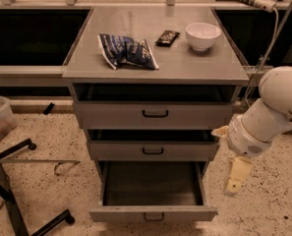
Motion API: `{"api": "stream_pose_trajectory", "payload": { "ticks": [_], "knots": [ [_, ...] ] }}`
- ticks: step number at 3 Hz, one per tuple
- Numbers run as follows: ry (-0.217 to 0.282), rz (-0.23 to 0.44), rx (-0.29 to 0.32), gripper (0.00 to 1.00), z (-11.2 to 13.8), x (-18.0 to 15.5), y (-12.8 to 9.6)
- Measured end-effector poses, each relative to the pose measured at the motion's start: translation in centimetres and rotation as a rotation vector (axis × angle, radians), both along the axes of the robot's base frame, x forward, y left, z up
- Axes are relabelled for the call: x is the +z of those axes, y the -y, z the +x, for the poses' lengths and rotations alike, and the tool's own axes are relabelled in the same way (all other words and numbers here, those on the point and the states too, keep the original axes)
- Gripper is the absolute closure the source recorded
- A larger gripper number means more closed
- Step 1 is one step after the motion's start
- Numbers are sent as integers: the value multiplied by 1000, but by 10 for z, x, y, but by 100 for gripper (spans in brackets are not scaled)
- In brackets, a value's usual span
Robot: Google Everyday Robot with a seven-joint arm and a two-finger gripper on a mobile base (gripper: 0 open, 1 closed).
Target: Close bottom drawer
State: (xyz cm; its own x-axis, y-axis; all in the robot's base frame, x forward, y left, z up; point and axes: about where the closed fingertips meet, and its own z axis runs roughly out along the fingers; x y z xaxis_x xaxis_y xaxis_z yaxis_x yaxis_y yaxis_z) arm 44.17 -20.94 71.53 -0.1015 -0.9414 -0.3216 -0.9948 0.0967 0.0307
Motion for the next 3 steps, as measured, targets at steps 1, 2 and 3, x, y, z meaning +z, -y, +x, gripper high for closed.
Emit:
{"api": "stream_pose_trajectory", "payload": {
  "ticks": [1,2,3],
  "knots": [
    [-55,44,32,0,-19,-58,-5],
    [-140,93,68,0,-40,-131,-14],
    [-279,132,54,0,-68,-198,-18]
  ]
}}
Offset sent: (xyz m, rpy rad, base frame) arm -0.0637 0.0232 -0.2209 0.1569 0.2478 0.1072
